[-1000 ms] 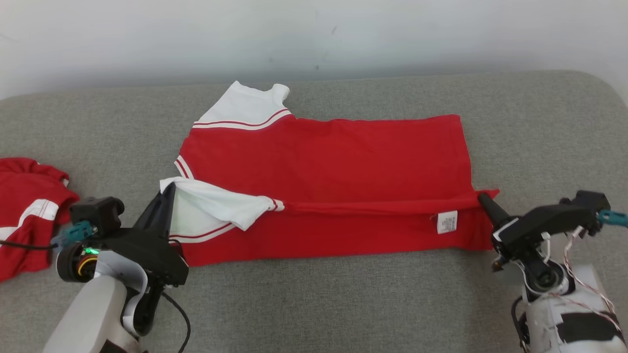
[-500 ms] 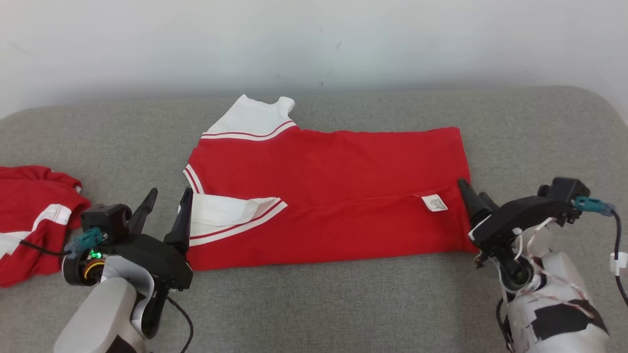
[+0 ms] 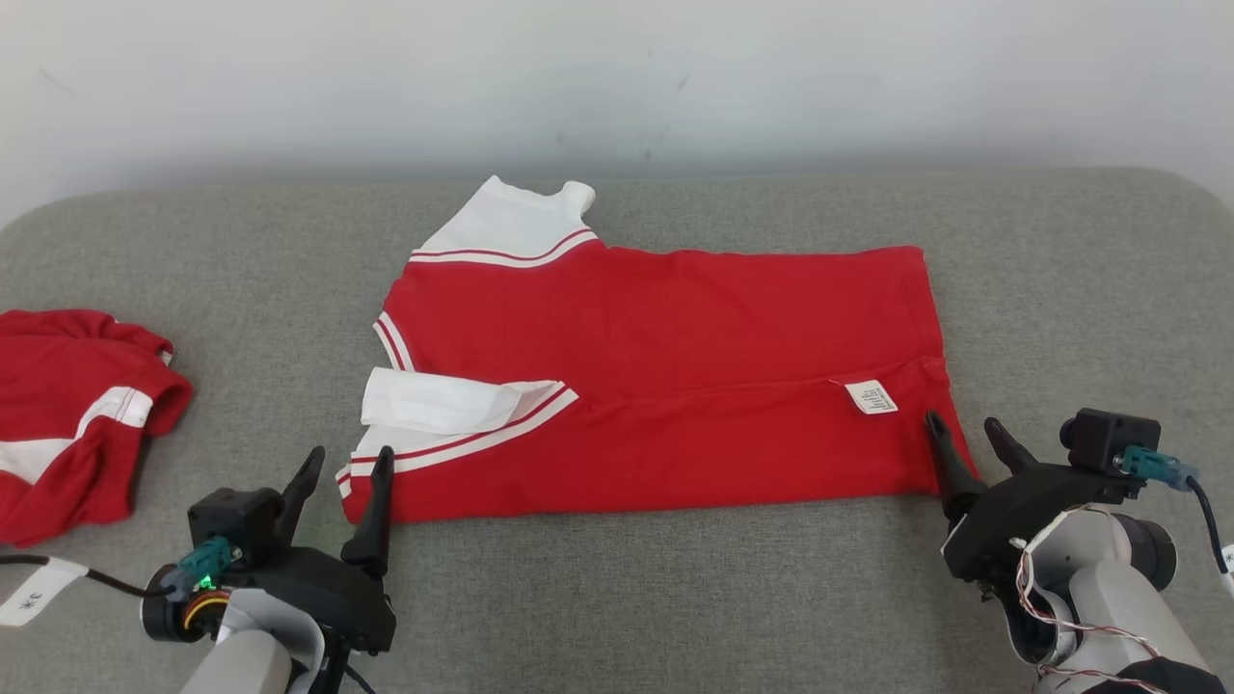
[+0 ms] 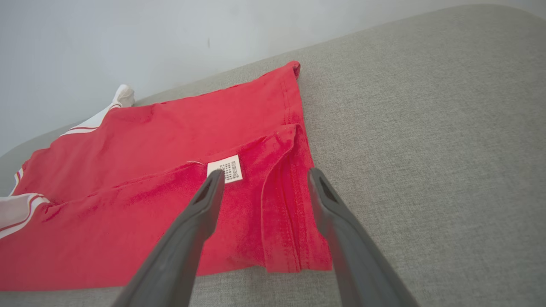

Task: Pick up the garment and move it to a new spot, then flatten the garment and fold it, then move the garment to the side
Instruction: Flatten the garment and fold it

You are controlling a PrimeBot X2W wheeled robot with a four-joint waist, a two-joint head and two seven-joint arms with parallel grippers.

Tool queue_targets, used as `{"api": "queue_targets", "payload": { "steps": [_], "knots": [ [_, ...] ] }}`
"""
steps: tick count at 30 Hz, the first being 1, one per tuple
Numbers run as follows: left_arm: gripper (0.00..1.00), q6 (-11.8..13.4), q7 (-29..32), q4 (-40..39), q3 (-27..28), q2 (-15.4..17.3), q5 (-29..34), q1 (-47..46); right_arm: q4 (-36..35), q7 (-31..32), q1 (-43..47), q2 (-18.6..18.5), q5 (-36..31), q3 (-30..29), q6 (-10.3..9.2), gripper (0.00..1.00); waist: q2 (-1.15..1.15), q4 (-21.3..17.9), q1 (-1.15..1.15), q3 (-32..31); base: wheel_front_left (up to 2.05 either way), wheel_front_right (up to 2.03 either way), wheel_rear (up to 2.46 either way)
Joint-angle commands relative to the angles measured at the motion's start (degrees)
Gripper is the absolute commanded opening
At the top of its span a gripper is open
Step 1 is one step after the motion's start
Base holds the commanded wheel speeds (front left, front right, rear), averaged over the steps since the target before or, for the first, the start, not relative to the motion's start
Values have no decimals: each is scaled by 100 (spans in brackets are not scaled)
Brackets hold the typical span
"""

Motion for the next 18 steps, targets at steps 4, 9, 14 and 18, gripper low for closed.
{"api": "queue_targets", "payload": {
  "steps": [4,9,14,18],
  "knots": [
    [100,91,-15,1,137,-92,417,260,240,-329,83,-69,-195,93,9,100,-1,61,0,146,0,0,0],
    [100,88,-16,229,314,-157,551,271,517,-604,-82,-124,-431,246,9,100,-1,4,0,255,0,0,0],
    [100,58,-16,474,406,-224,708,170,869,-833,-262,-141,-665,360,9,100,-1,-14,0,370,0,0,0],
    [100,13,-16,676,467,-301,776,86,1185,-957,-411,-97,-706,354,9,100,-1,1,0,446,0,0,0]
  ]
}}
